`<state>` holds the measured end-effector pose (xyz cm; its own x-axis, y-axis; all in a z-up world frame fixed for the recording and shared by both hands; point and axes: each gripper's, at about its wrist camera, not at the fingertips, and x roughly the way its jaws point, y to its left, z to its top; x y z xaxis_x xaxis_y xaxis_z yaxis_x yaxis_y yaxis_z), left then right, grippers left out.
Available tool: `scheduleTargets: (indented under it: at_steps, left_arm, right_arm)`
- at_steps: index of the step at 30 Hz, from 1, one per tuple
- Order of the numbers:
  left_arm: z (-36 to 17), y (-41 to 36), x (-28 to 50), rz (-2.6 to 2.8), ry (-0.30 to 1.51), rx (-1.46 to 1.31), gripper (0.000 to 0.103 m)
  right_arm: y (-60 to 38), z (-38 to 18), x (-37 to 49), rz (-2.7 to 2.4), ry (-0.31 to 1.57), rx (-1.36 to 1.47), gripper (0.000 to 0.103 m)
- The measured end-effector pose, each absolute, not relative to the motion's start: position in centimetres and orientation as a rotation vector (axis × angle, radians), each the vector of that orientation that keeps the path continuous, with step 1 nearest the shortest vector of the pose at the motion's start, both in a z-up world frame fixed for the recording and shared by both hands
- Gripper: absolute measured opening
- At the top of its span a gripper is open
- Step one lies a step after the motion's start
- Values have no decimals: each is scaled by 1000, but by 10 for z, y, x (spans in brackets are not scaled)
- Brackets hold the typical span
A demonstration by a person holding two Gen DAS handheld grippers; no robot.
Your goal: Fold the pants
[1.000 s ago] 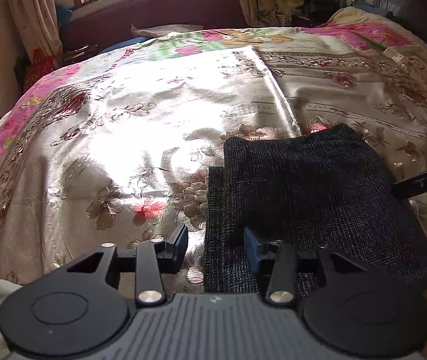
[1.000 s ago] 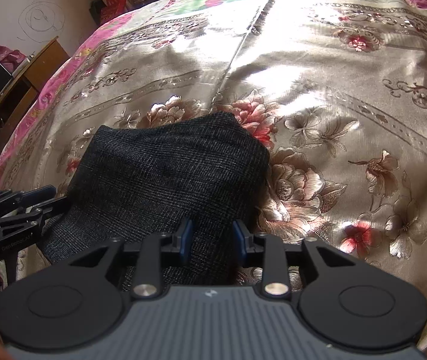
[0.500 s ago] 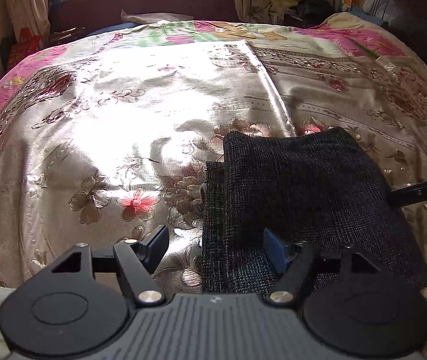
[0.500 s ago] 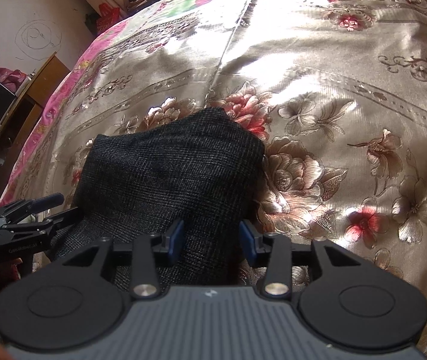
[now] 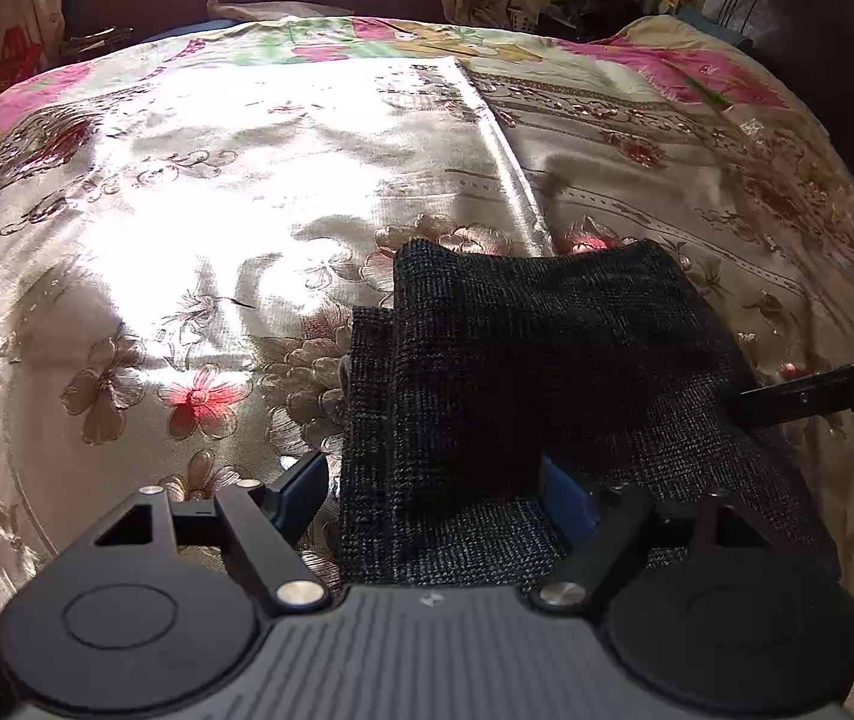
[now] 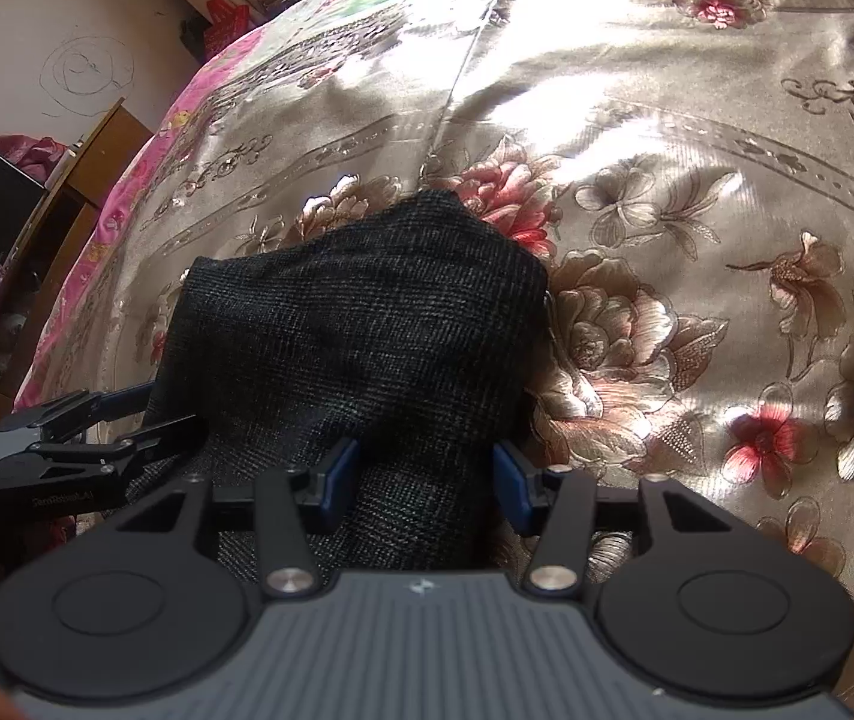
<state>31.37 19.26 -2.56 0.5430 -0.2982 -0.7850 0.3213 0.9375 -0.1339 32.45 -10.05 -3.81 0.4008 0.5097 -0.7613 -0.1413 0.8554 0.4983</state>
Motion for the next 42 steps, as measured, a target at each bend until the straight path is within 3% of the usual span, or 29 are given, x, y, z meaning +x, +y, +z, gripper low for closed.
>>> scheduleTargets:
  at_steps: [2, 5, 7, 12, 14, 17, 25, 30, 33, 35, 38, 42]
  left_arm:
    - [-28, 192, 315, -385, 936, 11, 91]
    - [-34, 190, 321, -391, 952, -30, 92]
    - [-36, 189, 321, -386, 950, -59, 91]
    - [-28, 182, 310, -374, 915, -48, 84]
    - [-23, 181, 308, -379, 906, -59, 75]
    - [-13, 178, 307, -402, 894, -88, 64]
    - [-7, 134, 311, -536, 887, -94, 57]
    - [-15, 99, 309, -597, 891, -53, 57]
    - [-19, 80, 305, -579, 869, 37, 63]
    - [-22, 74, 304, -552, 853, 114, 74]
    - [-21, 78, 302, -532, 856, 137, 83]
    - [-16, 93, 302, -484, 876, 69, 84]
  right_arm:
    - [-104, -41, 325, 437, 1089, 427, 53]
    - [-103, -52, 331, 426, 1104, 475, 64]
    - [-101, -63, 335, 401, 1118, 521, 63]
    - [-105, -56, 332, 421, 1101, 551, 35]
    - [-111, -48, 331, 440, 1089, 585, 31]
    - [-119, -34, 327, 438, 1061, 576, 28]
    - [-163, -3, 310, 388, 1062, 545, 26]
    - [-191, 4, 301, 321, 1088, 479, 26]
    - [-203, -7, 300, 262, 1105, 455, 30]
    - [-201, -17, 301, 230, 1121, 424, 38]
    - [-204, -20, 295, 204, 1097, 436, 39]
    - [-209, -1, 280, 157, 1026, 338, 40]
